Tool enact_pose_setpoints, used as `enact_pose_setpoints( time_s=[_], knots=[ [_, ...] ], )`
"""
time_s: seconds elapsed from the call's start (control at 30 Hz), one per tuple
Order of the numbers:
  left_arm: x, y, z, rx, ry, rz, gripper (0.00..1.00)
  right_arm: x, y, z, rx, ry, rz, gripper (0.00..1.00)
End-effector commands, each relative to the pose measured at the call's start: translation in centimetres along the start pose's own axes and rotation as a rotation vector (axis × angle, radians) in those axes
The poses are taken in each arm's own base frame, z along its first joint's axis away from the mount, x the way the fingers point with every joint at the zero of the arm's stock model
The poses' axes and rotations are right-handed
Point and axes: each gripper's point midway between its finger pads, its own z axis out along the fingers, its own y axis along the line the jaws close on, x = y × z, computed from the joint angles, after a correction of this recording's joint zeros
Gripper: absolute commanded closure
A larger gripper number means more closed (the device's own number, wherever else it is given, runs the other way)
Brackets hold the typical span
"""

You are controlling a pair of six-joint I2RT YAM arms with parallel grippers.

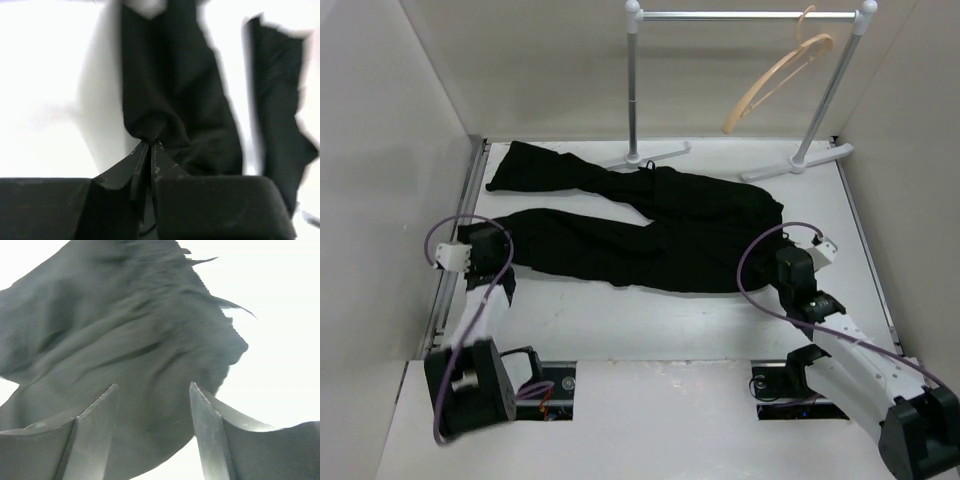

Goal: Place the trousers on the hanger
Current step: Fold the trousers

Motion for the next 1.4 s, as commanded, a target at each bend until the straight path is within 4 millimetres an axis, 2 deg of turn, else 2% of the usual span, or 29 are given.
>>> enact_pose_setpoints(
  time_s=[0.0, 0.13, 0.3, 0.4, 0.5, 0.53, 0.6, 0.7, 0.73, 0.8, 0.97, 1.1, 1.23, 1.3, 1.37],
  knots=[
    [-2.3, 5.5, -3.0, -0.15, -0.114, 0.022, 0.92, -0.1, -2.6, 1.1, 0.139, 0.002, 0.046, 0.38],
    [-2.2, 6.0, -4.0, -0.111, -0.104, 0.001, 0.85, 0.2, -4.2, 0.6, 0.21, 0.02, 0.055, 0.4],
    [-1.7, 4.3, -4.7, -0.039, -0.09, 0.005, 0.84, 0.3, -6.0, -0.7, 0.271, 0.015, 0.071, 0.37],
    [-1.4, 3.8, -4.5, -0.014, -0.087, 0.006, 0.84, 0.7, -6.4, 0.4, 0.29, 0.032, 0.07, 0.36],
    [-0.6, 3.6, -4.0, 0.006, -0.073, 0.004, 0.87, 0.6, -5.6, 2.4, 0.286, 0.064, 0.065, 0.39],
    [-0.5, 3.6, -3.9, 0.01, -0.071, 0.003, 0.88, 0.4, -5.0, 3.0, 0.269, 0.065, 0.07, 0.42],
    [-0.2, 3.6, -3.6, 0.02, -0.066, -0.005, 0.91, -0.1, -4.8, 4.2, 0.267, 0.051, 0.085, 0.58],
    [0.2, 3.1, -3.2, 0.039, -0.036, -0.02, 0.95, -0.7, -4.9, 5.0, 0.295, 0.056, 0.112, 0.89],
    [0.2, 3.0, -3.1, 0.042, -0.031, -0.026, 0.95, -1.0, -5.1, 4.7, 0.307, 0.052, 0.124, 0.96],
    [-0.3, 2.9, -3.1, 0.045, -0.034, -0.038, 0.97, -2.5, -5.7, 3.2, 0.338, -0.012, 0.163, 1.0],
    [-0.6, 3.3, -3.9, 0.055, -0.035, -0.043, 0.98, -6.5, -8.0, -1.7, 0.4, -0.181, 0.244, 1.0],
    [-0.7, 5.1, -4.9, 0.018, -0.028, -0.024, 0.99, -7.6, -9.9, -4.3, 0.419, -0.244, 0.314, 1.0],
    [-2.6, 6.5, -6.8, -0.024, -0.064, -0.013, 0.99, -9.0, -12.6, -6.5, 0.474, -0.328, 0.349, 1.0],
    [-3.2, 7.0, -7.7, -0.045, -0.076, -0.003, 0.99, -9.4, -12.9, -6.9, 0.471, -0.357, 0.362, 0.96],
    [-3.7, 7.5, -8.4, -0.071, -0.082, 0.008, 0.93, -9.1, -12.8, -6.7, 0.464, -0.345, 0.363, 0.85]
  ],
)
